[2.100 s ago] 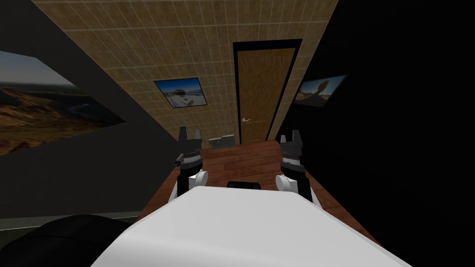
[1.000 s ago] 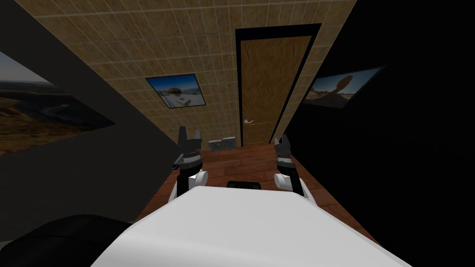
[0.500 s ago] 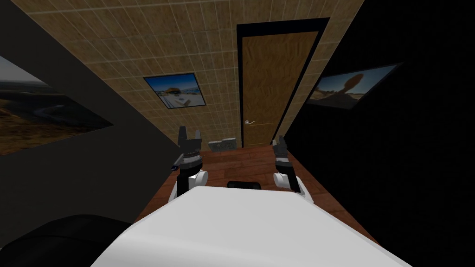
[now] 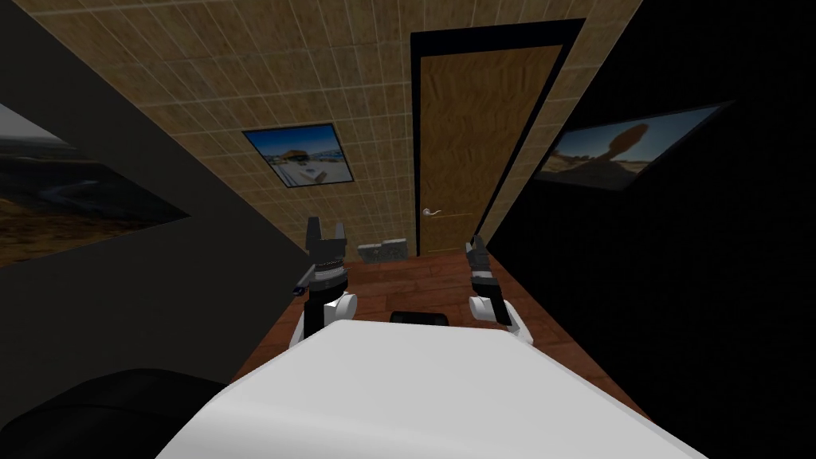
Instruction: Pull the door open
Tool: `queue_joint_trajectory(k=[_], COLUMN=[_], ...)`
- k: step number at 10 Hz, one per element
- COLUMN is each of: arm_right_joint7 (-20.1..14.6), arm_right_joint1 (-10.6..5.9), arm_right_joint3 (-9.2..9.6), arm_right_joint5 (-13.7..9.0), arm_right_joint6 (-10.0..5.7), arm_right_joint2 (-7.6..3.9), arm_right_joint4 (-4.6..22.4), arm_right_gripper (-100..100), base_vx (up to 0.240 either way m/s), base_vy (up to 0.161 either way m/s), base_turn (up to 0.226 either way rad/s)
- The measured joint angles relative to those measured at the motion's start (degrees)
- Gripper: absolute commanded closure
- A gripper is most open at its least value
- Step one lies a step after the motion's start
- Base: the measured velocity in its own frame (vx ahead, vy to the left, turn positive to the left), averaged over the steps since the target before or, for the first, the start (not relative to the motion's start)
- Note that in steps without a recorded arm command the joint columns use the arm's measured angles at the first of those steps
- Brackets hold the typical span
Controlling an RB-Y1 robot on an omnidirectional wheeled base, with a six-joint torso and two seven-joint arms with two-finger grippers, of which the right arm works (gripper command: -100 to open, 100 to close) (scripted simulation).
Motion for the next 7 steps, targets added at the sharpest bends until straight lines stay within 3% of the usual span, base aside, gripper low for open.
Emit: queue_joint_trajectory(k=[7], arm_right_joint7=[-1.91], arm_right_joint1=[-4.32], arm_right_joint3=[-0.77], arm_right_joint5=[1.3], arm_right_joint6=[-1.21], arm_right_joint2=[-1.75], arm_right_joint4=[9.37], arm_right_gripper=[-100], base_vx=[0.097], base_vy=[0.015], base_turn=[0.024])
